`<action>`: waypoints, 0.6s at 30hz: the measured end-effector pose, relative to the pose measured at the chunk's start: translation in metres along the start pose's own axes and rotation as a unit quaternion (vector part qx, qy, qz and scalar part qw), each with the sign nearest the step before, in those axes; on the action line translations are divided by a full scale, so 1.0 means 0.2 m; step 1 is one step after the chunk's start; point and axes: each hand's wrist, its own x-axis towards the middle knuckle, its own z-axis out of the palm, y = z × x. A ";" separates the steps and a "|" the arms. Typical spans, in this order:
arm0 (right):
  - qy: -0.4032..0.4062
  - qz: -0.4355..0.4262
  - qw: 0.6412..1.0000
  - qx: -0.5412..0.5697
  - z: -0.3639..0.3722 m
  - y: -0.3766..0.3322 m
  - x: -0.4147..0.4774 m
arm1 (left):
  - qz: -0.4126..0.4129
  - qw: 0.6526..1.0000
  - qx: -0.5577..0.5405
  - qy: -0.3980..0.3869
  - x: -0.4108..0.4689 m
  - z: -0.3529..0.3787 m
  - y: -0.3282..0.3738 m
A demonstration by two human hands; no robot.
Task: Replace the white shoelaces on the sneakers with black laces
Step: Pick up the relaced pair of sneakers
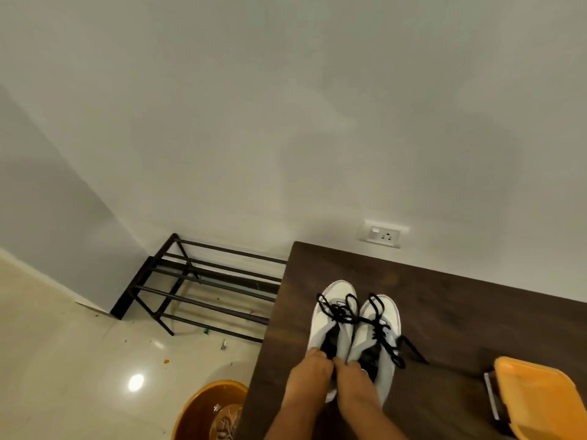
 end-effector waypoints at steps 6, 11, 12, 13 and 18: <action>0.061 -0.099 0.991 -0.073 -0.10 -0.61 0.11 | -0.040 0.989 -0.015 0.145 -0.11 -0.30 -0.51; 0.089 -0.146 0.984 -0.056 -0.13 -1.02 0.32 | -0.070 0.978 -0.018 0.194 -0.06 -0.49 -0.92; 0.095 -0.157 0.981 -0.064 -0.11 -1.08 0.39 | -0.072 0.978 -0.017 0.194 -0.03 -0.52 -0.99; 0.097 -0.162 0.979 -0.070 -0.10 -1.12 0.44 | -0.077 0.977 -0.018 0.198 -0.01 -0.53 -1.05; 0.076 -0.157 0.984 -0.044 0.06 -1.26 0.69 | -0.080 0.978 -0.009 0.191 0.14 -0.46 -1.32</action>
